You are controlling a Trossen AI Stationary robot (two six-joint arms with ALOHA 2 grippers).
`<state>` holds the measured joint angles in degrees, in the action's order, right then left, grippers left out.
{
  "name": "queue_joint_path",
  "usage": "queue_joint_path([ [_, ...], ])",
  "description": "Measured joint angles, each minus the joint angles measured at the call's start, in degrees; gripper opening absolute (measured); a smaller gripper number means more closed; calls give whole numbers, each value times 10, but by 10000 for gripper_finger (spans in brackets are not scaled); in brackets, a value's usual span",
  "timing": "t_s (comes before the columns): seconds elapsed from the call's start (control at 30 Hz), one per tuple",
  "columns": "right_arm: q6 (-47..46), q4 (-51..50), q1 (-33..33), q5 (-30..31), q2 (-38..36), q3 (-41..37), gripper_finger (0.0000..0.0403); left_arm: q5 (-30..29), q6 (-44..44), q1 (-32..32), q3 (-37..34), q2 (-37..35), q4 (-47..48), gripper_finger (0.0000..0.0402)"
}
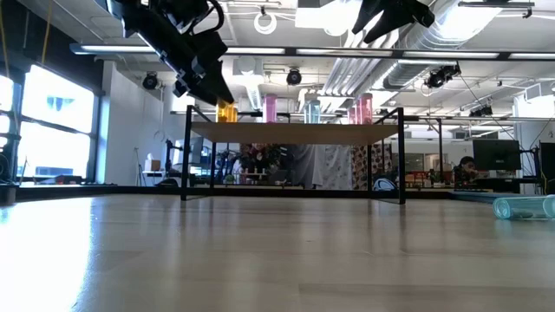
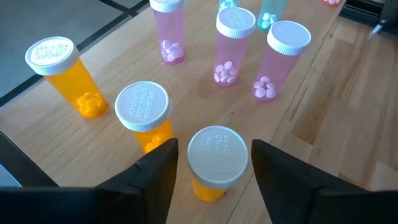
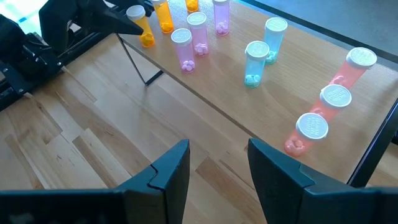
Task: Pick and place medicine bottles onto shelf by color
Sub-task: Put the blue medicine bottle on the shelf aligned with the other blue medicine bottles
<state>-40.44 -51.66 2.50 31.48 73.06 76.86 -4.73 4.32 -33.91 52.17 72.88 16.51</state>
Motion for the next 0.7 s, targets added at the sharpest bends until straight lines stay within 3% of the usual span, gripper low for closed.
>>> queue_joint_path([
  [0.33, 0, 0, 0, 0, 0, 0, 154, -6, 13, 0, 2, 0, 5, 240],
  [0.7, 0, 0, 0, 0, 0, 0, 154, -14, 11, 0, 79, 0, 84, 243],
])
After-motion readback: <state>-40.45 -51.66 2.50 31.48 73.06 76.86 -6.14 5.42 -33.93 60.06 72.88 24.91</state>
